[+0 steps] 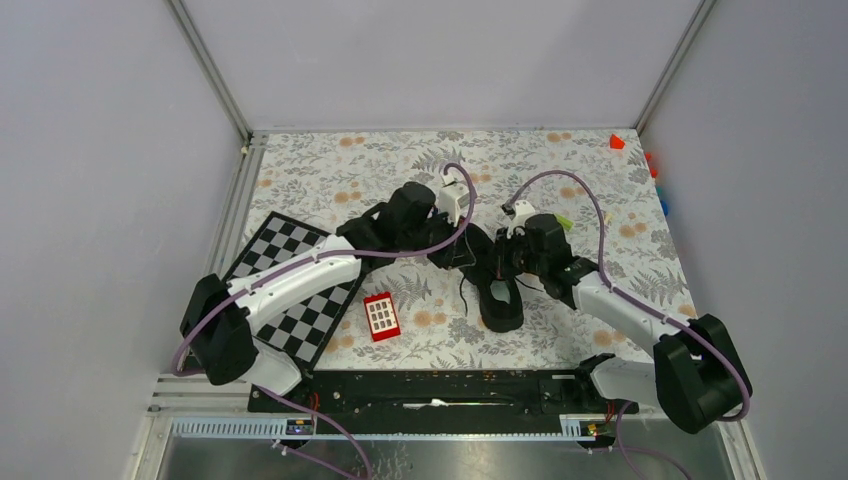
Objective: Tie the shoes
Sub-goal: Cross the shoelace with the shoelace.
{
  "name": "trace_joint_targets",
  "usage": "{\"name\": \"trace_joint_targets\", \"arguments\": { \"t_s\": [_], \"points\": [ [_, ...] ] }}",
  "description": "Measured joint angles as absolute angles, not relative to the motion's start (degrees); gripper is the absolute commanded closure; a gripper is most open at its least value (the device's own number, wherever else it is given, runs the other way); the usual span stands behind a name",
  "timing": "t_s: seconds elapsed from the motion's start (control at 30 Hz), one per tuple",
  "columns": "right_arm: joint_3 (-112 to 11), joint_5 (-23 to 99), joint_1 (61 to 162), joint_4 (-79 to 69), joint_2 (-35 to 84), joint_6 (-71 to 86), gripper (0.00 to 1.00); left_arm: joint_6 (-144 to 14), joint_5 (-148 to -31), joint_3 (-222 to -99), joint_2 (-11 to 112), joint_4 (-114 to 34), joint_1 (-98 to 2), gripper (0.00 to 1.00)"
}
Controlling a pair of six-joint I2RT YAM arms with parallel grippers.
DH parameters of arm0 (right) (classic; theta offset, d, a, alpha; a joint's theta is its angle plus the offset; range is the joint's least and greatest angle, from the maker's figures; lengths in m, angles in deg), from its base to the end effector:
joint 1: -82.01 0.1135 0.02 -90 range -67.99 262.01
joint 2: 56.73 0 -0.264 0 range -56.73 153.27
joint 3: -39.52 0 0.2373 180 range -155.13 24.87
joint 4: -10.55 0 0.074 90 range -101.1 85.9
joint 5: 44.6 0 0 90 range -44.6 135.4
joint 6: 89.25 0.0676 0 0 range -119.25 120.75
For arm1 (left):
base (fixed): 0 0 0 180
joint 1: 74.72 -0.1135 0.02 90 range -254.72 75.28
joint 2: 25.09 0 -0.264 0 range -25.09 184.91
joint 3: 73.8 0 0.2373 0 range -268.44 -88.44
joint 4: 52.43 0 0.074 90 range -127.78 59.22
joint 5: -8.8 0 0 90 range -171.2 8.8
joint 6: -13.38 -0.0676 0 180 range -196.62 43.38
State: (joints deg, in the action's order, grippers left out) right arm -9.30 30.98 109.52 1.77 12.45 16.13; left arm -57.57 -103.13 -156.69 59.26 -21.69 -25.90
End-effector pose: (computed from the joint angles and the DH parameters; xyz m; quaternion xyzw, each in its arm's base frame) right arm 0.2321 0.1399 0.2098 -0.1536 0.8439 0.2844 0.4281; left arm 0.2094 -0.2777 0.2973 0.3096 0.8070 -0.4030 0.3007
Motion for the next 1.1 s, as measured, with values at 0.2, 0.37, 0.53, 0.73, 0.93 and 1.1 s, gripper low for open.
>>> {"name": "trace_joint_targets", "arguments": {
  "t_s": [0.2,0.37,0.53,0.73,0.93,1.1],
  "points": [
    [-9.96,31.83,109.76,3.58,14.18,16.15,1.0,-57.48,-103.57,-156.28,58.74,-22.1,-25.47,1.0],
    [-6.13,32.34,109.76,15.17,14.79,18.88,1.0,-57.26,-103.83,-154.51,57.32,-22.41,-25.22,1.0],
    [-0.25,30.74,109.76,31.95,18.79,26.99,1.0,-57.09,-103.74,-152.28,55.35,-22.38,-25.16,1.0],
    [7.44,32.23,109.76,54.16,23.54,37.2,1.0,-56.65,-103.68,-149.61,53.86,-22.6,-25.16,1.0],
    [13.41,38.04,109.76,70.12,25.7,43.23,1.0,-56.61,-103.61,-147.51,53.32,-22.89,-25.16,1.0],
    [16.29,44.03,109.76,73.83,23.05,45.63,1.0,-56.61,-102.98,-145.98,53.3,-22.89,-25.16,1.0]
  ]
}}
